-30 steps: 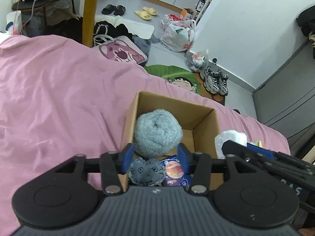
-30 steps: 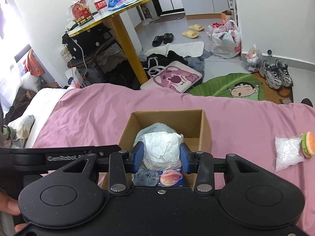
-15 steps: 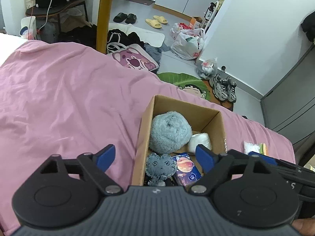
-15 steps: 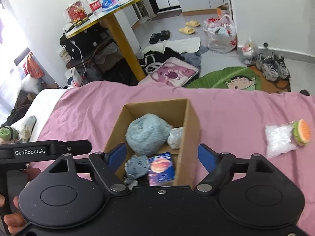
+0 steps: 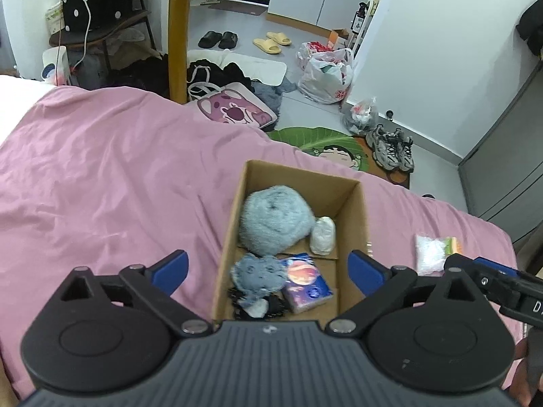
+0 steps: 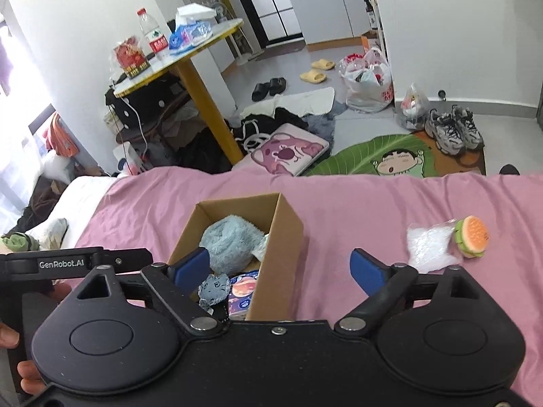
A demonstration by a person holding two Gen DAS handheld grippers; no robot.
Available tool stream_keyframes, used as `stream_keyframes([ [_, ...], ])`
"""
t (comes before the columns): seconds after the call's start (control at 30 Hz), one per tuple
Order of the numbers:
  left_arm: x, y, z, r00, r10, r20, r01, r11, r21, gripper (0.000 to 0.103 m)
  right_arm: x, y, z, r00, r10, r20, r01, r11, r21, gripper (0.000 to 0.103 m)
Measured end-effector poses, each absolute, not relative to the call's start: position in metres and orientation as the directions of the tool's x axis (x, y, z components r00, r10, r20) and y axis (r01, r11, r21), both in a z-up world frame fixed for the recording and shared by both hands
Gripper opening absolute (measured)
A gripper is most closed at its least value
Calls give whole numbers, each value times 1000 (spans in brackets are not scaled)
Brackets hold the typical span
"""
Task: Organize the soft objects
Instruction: 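Move both grippers back to the bag of filling and the plush hamburger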
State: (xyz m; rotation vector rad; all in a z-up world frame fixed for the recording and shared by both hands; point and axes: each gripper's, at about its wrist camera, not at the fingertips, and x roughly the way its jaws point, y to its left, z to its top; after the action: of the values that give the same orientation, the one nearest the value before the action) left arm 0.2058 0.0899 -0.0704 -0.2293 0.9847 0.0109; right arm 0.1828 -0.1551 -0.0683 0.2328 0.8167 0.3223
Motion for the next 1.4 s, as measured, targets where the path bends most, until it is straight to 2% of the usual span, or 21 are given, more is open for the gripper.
stream_keyframes([
  [0.3, 201, 62, -43, 607, -70, -792, -116, 978, -175, 103, 173, -202, -56, 671, 359, -648, -193, 929, 315, 103],
  [0.57, 201, 31, -29, 624, -117, -772, -81, 973, -214, 103, 165, -240, -50, 712, 335, -616, -149, 931, 334, 103],
  [0.9, 199, -18, -18, 646, -119, -754, -41, 981, -189, 103, 162, -277, -46, 727, 349, -592, -173, 927, 334, 103],
  [1.4, 189, -60, -28, 633, -70, -771, -92, 982, -164, 103, 175, -316, -54, 715, 377, -588, -206, 918, 338, 103],
])
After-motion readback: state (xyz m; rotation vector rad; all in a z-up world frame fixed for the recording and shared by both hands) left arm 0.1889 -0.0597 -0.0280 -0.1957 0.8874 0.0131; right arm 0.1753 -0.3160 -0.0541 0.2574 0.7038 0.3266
